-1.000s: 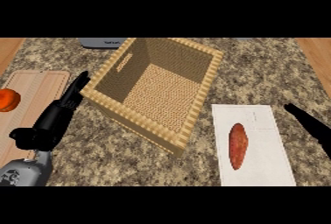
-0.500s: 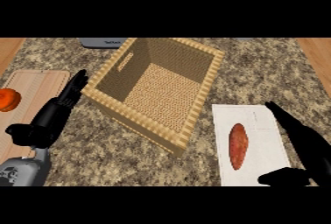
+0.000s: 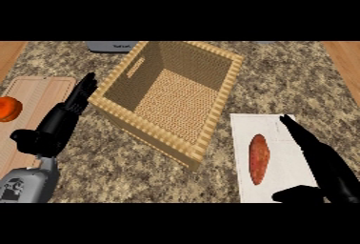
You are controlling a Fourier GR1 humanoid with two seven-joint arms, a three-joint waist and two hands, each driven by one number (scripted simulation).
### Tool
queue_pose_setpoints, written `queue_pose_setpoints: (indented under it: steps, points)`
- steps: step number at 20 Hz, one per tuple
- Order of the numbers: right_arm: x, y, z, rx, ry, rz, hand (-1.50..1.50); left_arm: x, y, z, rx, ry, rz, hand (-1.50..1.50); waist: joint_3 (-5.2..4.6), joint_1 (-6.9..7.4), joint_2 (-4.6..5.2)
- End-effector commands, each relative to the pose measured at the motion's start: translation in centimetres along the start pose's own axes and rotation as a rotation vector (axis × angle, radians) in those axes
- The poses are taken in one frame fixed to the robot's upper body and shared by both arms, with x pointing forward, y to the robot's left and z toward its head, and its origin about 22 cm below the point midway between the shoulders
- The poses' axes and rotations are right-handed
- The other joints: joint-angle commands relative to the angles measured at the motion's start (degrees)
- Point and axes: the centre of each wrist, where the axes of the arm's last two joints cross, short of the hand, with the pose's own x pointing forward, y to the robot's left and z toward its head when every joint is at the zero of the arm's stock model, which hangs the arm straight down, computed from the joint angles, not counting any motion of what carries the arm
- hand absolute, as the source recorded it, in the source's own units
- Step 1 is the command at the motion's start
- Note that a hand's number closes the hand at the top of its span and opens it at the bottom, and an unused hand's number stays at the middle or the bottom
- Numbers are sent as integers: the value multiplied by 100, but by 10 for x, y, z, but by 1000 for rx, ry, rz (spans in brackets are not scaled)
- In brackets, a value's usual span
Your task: Pick the sweet potato from the placemat and place it in the basket
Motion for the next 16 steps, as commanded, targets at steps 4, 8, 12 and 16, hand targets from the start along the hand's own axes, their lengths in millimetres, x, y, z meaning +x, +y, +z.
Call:
queue_pose_setpoints:
  steps: [4, 8, 12, 16]
  points:
    - [22, -5, 3, 18, -17, -10, -150, -2, -10, -9, -3, -4, 8, 0, -2, -4, -1]
    - [11, -9, 10, 16, 30, 28, -150, 8, -24, 8, 4, -10, 0, 0, -1, 3, -8]
    - [11, 5, -12, 45, 46, 83, -150, -8, 0, 0, -4, -18, 5, 0, -2, 3, 2]
    - [12, 23, -26, 48, 39, 81, -150, -9, -9, 2, -2, 11, 20, 0, -2, 13, 2]
